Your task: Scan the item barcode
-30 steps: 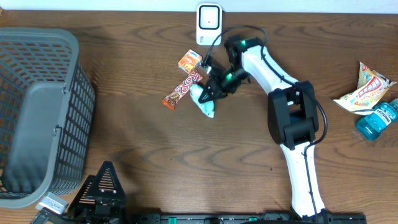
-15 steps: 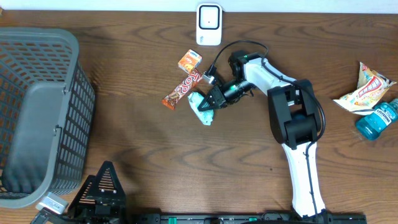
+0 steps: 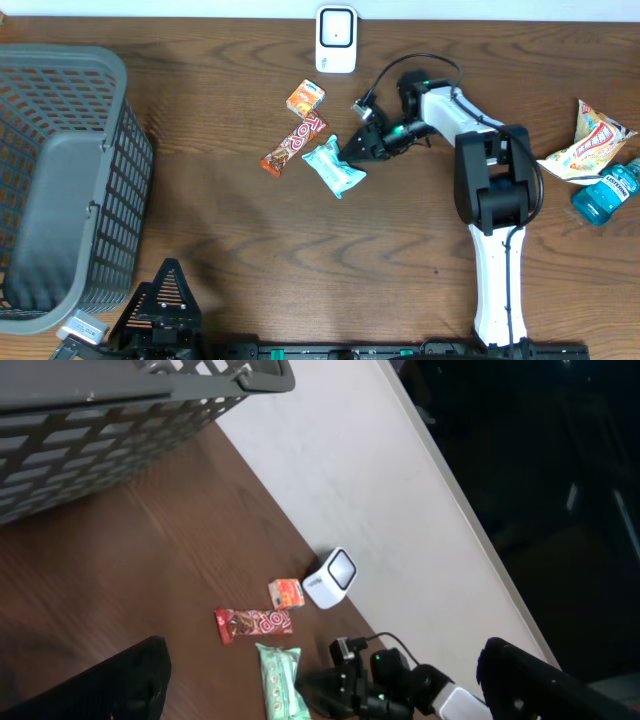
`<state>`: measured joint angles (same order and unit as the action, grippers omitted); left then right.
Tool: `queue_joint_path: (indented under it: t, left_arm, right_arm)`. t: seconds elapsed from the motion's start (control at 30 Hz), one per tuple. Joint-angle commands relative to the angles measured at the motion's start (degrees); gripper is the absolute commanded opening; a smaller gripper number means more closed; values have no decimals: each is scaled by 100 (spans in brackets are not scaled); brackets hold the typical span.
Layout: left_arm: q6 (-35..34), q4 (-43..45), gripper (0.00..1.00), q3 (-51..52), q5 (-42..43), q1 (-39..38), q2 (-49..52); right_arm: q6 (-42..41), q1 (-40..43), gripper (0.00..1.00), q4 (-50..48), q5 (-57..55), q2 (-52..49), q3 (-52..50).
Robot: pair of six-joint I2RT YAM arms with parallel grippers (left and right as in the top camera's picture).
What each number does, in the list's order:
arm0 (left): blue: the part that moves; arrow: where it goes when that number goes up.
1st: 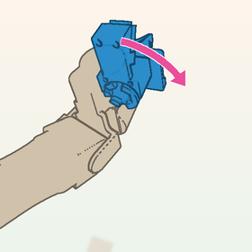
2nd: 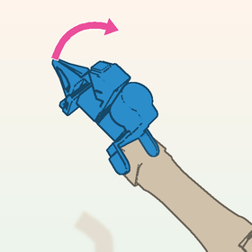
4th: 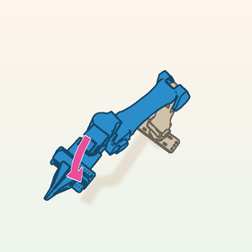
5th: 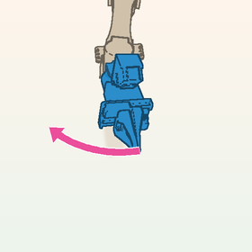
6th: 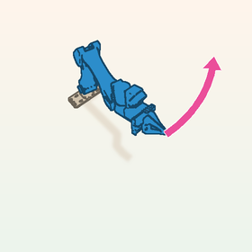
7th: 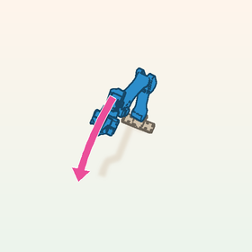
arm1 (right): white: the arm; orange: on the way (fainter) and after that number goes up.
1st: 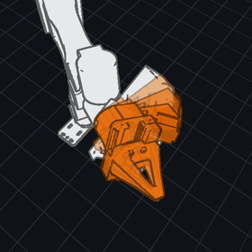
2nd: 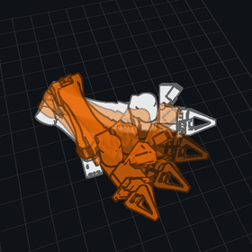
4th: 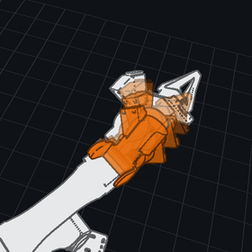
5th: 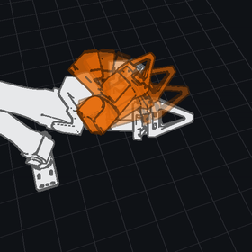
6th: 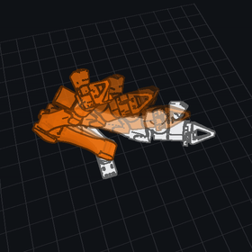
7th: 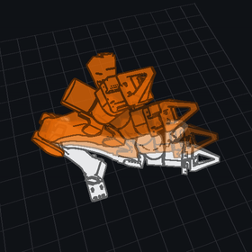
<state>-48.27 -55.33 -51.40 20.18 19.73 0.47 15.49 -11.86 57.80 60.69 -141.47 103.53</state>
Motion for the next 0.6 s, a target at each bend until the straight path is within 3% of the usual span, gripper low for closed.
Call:
queue_joint_path:
  t: [0.0,0.33,0.43,0.57]
  left_arm:
    - [-26,9,98,-136,-39,24,-31]
    - [-26,7,98,-136,-39,24,-31]
    - [-26,7,98,-133,-42,24,-31]
    - [-28,-37,98,-133,-136,24,-31]
  right_arm:
    - [-63,-35,57,76,-162,72,-46]
    - [133,-96,57,424,133,155,-46]
    - [131,-83,61,581,22,402,-46]
    - [28,-138,79,704,-588,896,-46]
